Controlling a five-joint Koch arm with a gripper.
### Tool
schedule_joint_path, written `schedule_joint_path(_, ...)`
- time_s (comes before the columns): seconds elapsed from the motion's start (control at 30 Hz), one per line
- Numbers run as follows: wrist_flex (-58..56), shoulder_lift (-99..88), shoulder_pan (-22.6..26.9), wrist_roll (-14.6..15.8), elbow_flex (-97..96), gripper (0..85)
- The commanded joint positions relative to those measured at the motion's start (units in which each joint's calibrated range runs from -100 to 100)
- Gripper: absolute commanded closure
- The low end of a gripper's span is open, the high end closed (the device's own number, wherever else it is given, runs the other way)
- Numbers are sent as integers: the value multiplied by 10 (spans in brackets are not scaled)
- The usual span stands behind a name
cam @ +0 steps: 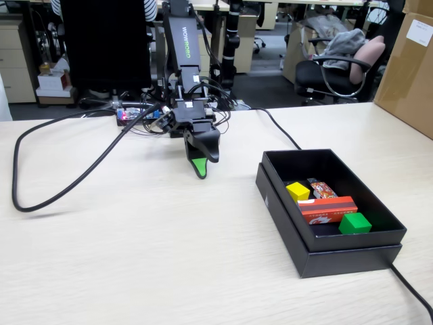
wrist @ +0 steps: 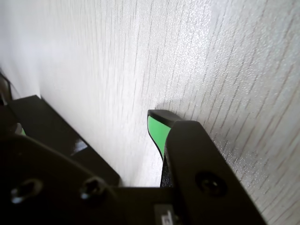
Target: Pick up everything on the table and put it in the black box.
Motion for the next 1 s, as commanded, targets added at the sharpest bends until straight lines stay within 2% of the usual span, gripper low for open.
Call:
schedule_joint_path(0.0,22,-6,0,-3,-10,359)
schedule_joint_path(0.17,79,15,-1,-11,-44,360)
schedule_joint_path(0.97,84,16,-7,-11,-53,360)
